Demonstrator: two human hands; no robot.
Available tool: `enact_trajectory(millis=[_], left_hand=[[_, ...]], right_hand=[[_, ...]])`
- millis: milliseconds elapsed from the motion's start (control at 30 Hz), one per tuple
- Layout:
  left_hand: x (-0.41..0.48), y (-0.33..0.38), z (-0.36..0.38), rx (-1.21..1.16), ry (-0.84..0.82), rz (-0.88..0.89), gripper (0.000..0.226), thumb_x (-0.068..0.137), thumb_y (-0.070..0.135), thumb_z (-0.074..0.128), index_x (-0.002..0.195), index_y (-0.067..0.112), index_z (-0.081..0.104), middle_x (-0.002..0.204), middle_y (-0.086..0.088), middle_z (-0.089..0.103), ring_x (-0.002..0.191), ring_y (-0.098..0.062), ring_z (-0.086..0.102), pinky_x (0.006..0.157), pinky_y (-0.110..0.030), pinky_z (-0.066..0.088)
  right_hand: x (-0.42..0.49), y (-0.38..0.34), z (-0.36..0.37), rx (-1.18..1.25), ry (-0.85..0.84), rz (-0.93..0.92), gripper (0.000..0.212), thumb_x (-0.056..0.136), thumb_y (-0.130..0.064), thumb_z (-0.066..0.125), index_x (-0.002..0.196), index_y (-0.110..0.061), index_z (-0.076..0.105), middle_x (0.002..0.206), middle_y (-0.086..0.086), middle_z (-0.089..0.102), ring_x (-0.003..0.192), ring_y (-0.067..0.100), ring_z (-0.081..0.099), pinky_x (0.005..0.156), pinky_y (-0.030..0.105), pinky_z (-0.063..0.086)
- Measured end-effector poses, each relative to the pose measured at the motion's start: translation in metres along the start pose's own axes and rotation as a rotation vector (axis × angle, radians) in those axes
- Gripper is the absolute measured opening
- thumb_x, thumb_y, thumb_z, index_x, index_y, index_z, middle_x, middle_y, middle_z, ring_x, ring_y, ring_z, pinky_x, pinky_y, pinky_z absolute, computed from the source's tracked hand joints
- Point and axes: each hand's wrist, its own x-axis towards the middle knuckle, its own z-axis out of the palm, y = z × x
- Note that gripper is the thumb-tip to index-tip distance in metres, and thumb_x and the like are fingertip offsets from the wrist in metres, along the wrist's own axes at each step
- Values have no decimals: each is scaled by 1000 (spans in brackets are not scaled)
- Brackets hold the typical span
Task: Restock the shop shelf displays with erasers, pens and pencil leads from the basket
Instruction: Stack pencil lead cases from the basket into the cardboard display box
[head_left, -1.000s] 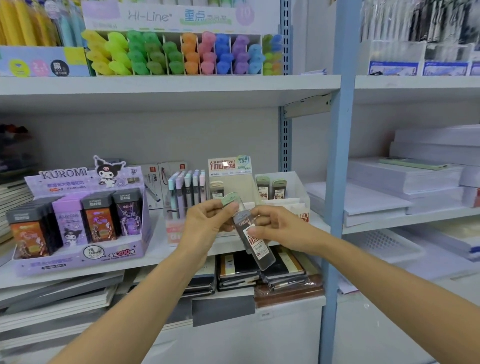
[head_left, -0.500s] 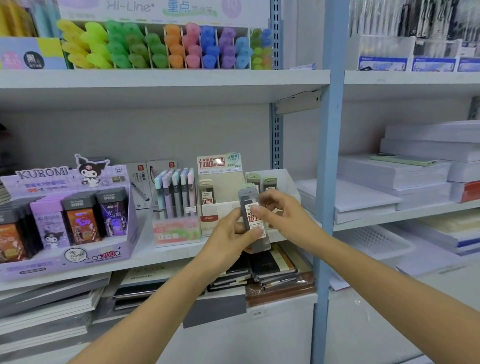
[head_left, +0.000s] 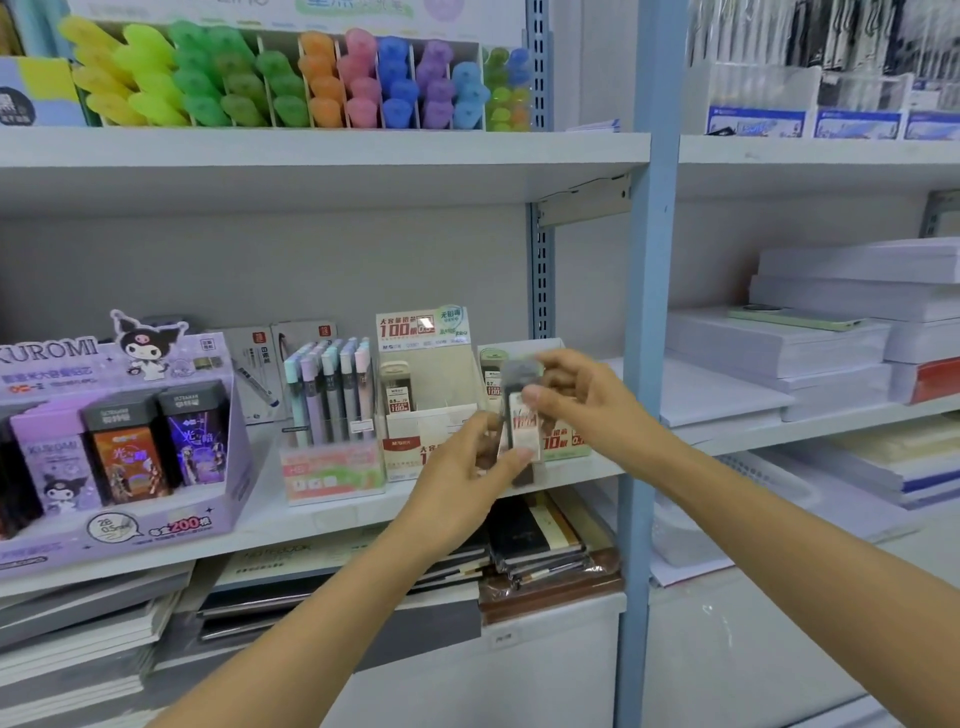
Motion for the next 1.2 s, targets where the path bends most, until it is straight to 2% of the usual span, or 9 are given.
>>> enact_trajectory(millis=[67,167,267,333,533,700,867,1100,1200], left_hand=[[5,0,-3,219,108,91,33,95,39,55,125,27,51,120,17,58,108,4,52,95,-24,46],[13,-2,-11,630,200,257,46,96,34,52,139,23,44,142,9,44,135,-7,30,115,-31,25],[22,-9,-11,910,99,268,62,97,36,50,152,23,24,159,6,22,149,-15,5,119,-35,-2],[27,-16,-7,1014,46,257,68,97,39,47,155,23,15,162,5,14,150,-17,-1,120,-39,-6],[28,-32,-6,1015,46,291,67,95,32,50,153,26,18,160,7,19,147,-14,14,122,-39,1],[28,-34,-5,997,62,325,66,93,29,53,152,25,24,158,6,27,143,-14,26,120,-40,6],[28,-36,-5,1003,66,333,67,91,30,54,152,25,25,157,5,28,142,-15,28,119,-38,7],[28,-37,-4,1031,61,315,70,92,32,53,153,25,19,159,5,23,143,-16,25,119,-39,9],[28,-36,-4,1050,43,302,72,94,33,50,155,26,12,161,6,16,145,-16,18,120,-39,6]], right_hand=[[11,-4,-15,-40,106,-9,26,96,-16,56,121,-12,55,98,12,68,80,14,64,65,24,50],[31,-9,-39,-102,305,-39,20,99,-14,51,119,-12,54,95,6,66,67,5,58,60,24,47],[48,-4,-47,-197,343,-47,16,99,-14,50,116,-15,54,97,10,66,68,10,57,58,25,49],[55,5,-44,-259,328,-51,15,99,-14,51,112,-19,54,97,12,66,68,13,58,57,25,52],[71,28,-33,-351,323,-82,15,99,-14,50,109,-26,50,90,1,64,68,7,59,60,19,53],[80,40,-24,-468,215,-28,19,99,-14,50,118,-10,52,99,10,65,79,20,63,69,33,58],[86,46,-25,-552,225,-5,23,98,-15,52,121,-11,54,96,2,63,73,5,59,58,12,48],[88,55,-24,-738,162,-31,29,87,-10,68,114,-18,62,103,-2,58,81,8,55,79,24,51],[85,57,-21,-804,149,-11,32,91,-12,64,124,-14,63,117,2,53,99,14,53,92,28,47]])
